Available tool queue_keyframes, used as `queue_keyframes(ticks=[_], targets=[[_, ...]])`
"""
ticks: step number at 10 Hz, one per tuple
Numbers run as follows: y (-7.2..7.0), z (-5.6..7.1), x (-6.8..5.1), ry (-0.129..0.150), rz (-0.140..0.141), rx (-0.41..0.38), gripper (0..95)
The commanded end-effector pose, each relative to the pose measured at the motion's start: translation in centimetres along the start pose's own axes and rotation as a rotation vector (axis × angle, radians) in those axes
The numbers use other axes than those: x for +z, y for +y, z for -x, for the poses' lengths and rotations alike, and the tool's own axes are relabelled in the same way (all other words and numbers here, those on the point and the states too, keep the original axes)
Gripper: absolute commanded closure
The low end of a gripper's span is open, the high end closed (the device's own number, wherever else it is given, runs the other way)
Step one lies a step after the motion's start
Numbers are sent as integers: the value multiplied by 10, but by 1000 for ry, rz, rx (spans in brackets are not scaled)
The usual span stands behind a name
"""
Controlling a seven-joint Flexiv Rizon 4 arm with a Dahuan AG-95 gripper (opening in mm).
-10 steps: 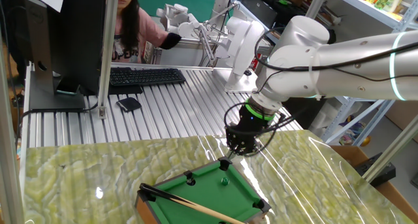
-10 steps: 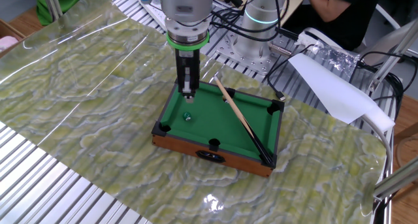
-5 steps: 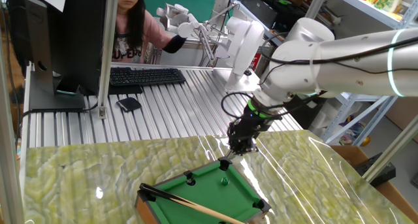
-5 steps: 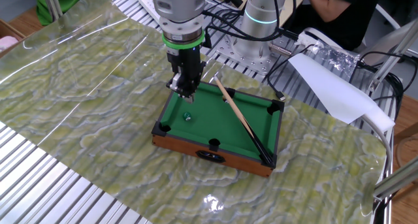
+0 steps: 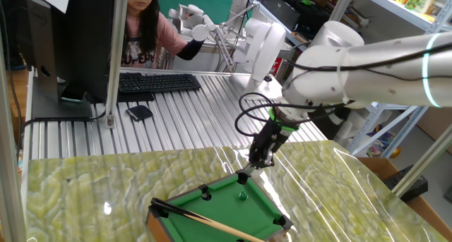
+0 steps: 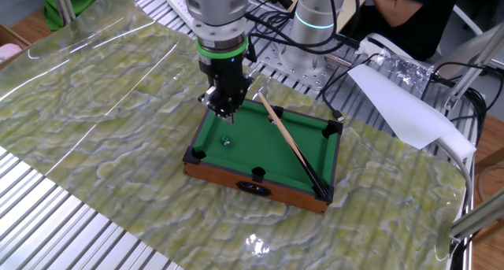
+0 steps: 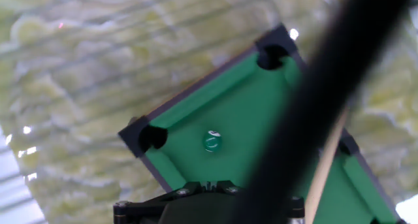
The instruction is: Hit the pool ball
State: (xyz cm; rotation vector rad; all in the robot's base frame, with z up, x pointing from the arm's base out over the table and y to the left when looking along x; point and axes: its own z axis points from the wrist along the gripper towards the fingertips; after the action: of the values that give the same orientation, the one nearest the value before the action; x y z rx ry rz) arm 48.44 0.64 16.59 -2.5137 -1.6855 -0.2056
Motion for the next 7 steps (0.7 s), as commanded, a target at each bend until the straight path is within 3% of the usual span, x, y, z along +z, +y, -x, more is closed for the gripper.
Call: queue_keyframes(ticks=[1,5,7], targets=[[-19,-2,0,-7,18,116,950],[-45,-16,-8,0,26,190,950],[-61,-15,-10,5,31,217,950]])
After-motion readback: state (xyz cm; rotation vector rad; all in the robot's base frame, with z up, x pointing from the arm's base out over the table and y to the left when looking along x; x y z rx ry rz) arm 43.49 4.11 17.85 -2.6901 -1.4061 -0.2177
